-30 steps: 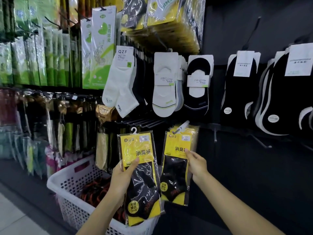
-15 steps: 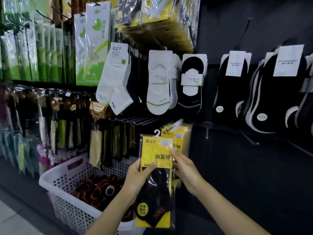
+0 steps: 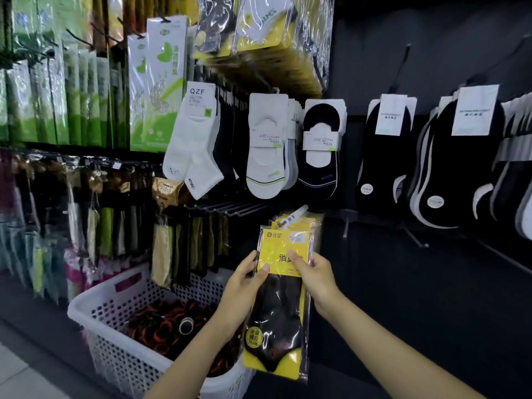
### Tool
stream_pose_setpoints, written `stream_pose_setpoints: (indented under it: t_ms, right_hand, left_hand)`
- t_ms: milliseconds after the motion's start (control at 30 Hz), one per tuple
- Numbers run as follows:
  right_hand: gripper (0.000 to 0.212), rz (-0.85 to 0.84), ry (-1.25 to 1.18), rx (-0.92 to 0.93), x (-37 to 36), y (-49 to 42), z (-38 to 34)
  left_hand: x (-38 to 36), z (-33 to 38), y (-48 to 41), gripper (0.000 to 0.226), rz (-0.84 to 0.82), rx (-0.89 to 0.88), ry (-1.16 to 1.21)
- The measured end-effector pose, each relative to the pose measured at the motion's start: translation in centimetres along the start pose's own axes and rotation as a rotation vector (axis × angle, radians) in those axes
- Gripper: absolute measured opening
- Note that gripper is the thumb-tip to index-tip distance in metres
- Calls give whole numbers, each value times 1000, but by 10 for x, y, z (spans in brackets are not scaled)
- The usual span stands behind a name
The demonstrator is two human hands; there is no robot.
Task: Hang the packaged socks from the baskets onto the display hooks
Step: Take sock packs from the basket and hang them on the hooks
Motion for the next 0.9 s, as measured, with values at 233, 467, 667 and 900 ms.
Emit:
stream_pose_setpoints:
  t_ms: [233, 467, 667, 900]
  right_hand:
    - [26, 100, -28, -104, 3, -34, 25]
    - [37, 278, -39, -140, 22, -71, 39]
    - [36, 230, 60, -104, 25, -82, 47]
    - [29, 193, 209, -97, 60, -30, 106]
  left_hand:
    - [0, -29, -21, 58, 7, 26, -28]
    - [-14, -59, -52, 61, -51, 17, -118]
    - [-18, -78, -65, 88, -69, 35, -169]
    - [2, -112, 1, 82, -48, 144, -185]
Point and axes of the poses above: each hand's wrist, its own y-axis away from the middle knuckle, its own x-axis out of the back of the hand, z = x × y, the point moved 8 cm from there along -y, towards the middle knuckle, and after that the axes turned 13 degrees about -x, right-handed, at the moved point
